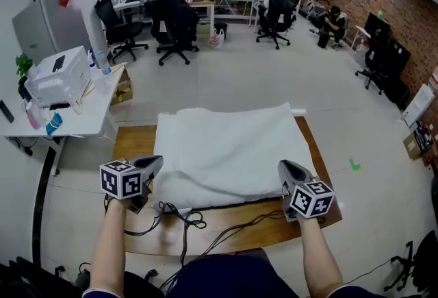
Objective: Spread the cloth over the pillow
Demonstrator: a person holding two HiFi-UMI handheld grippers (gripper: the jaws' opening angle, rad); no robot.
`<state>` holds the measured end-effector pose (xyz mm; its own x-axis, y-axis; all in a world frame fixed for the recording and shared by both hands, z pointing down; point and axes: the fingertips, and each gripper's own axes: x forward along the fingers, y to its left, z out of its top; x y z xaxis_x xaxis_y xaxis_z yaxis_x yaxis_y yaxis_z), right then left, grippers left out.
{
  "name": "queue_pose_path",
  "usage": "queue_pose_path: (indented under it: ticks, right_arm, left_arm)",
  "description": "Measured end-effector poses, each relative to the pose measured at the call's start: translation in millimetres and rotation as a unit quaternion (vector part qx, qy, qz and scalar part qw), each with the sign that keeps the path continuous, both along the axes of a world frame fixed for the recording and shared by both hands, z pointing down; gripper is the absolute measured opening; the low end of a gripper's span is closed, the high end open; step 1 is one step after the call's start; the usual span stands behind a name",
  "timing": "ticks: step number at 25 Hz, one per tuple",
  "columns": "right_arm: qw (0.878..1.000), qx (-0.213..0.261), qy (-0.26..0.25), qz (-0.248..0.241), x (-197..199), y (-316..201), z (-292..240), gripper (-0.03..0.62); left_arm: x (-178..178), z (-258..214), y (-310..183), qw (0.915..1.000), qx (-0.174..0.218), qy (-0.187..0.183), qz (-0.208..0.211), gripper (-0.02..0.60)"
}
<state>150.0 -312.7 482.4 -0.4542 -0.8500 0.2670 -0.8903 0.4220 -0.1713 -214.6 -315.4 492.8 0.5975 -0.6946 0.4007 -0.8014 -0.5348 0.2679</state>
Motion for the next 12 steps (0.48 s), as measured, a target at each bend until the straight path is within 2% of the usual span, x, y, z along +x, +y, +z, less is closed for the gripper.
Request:
queue_pose_path:
  ticks: [5,12]
  right_arm:
    - [0.994,0.007,0.012,-0.107,-94,-4,-5,0.049]
    - [0.970,0.027,0.032,-0.240,-220,8,-16,0.049]
  left_arm:
    - [-13,9,9,0.9989,-0.005,0.005,-0.045,0.002]
    - [-23,20,27,0.9963,-0.015,0.029,-0.080,0.002]
